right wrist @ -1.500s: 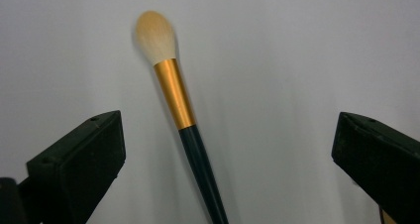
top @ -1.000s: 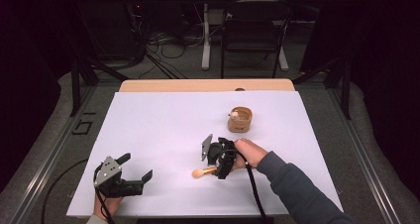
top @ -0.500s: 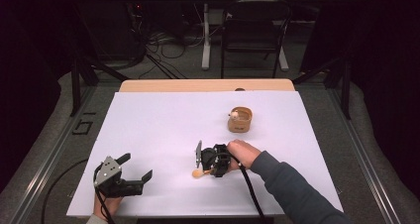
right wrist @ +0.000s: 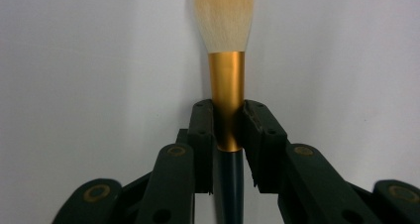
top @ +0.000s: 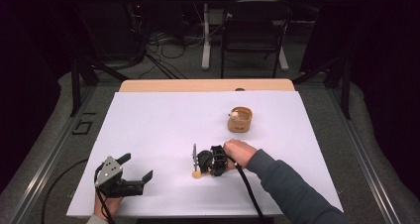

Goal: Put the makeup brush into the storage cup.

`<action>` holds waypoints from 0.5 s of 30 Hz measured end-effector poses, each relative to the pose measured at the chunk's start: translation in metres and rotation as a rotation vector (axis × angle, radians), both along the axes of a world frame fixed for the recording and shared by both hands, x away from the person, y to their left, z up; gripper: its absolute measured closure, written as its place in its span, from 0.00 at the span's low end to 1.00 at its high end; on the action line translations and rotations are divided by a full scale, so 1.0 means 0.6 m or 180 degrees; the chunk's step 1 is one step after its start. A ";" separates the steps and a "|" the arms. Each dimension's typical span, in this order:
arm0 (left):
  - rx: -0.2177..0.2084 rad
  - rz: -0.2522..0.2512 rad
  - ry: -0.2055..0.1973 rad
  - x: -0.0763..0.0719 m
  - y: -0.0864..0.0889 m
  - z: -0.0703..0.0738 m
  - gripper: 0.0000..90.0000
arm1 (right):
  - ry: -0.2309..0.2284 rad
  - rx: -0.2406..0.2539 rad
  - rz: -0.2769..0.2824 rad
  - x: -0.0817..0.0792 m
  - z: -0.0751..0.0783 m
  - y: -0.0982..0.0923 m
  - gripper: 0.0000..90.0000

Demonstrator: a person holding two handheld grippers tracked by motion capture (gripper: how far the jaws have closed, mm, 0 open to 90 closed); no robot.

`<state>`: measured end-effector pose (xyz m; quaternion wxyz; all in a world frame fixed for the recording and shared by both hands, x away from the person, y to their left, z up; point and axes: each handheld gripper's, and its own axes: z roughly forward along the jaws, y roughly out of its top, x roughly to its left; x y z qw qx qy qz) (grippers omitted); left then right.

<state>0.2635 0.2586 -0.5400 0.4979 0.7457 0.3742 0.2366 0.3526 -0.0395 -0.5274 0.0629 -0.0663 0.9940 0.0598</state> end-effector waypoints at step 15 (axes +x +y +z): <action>0.0003 0.0002 0.0008 0.001 0.001 0.000 0.00 | -0.0040 -0.0107 0.0099 -0.005 0.008 0.006 0.86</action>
